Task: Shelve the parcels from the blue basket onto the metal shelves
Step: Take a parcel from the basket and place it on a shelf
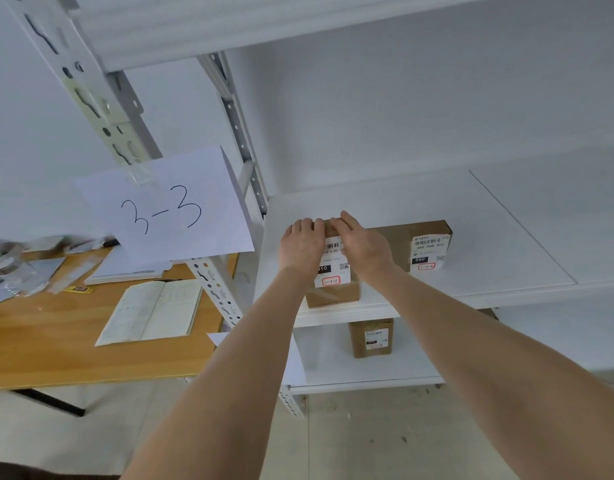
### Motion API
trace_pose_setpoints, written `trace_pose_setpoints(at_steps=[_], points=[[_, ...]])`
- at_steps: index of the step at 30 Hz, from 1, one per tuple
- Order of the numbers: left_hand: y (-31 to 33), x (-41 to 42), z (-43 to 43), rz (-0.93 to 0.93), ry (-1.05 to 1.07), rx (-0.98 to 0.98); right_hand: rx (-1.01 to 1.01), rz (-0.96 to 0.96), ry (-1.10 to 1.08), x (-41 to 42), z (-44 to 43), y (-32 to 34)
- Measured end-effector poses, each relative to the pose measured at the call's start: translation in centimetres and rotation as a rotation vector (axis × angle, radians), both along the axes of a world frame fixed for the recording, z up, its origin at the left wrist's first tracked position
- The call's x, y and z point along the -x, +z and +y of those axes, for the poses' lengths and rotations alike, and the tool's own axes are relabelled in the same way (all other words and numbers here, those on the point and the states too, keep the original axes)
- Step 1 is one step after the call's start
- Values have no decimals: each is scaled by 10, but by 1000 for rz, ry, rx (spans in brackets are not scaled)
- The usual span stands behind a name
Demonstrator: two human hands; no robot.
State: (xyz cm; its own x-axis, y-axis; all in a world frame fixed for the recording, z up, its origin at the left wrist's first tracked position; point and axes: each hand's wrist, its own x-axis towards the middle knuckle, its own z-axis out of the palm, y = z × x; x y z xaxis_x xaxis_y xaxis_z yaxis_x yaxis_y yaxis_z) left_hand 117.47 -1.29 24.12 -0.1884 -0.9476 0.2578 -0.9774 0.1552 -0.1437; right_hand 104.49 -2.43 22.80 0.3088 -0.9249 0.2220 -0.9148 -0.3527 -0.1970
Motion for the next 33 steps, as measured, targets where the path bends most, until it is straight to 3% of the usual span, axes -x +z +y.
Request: trace_pose_setpoints(at_steps=[33], points=[[-3,2,-53,14,23,-16,23,-59,-82,-4,-43,-5]])
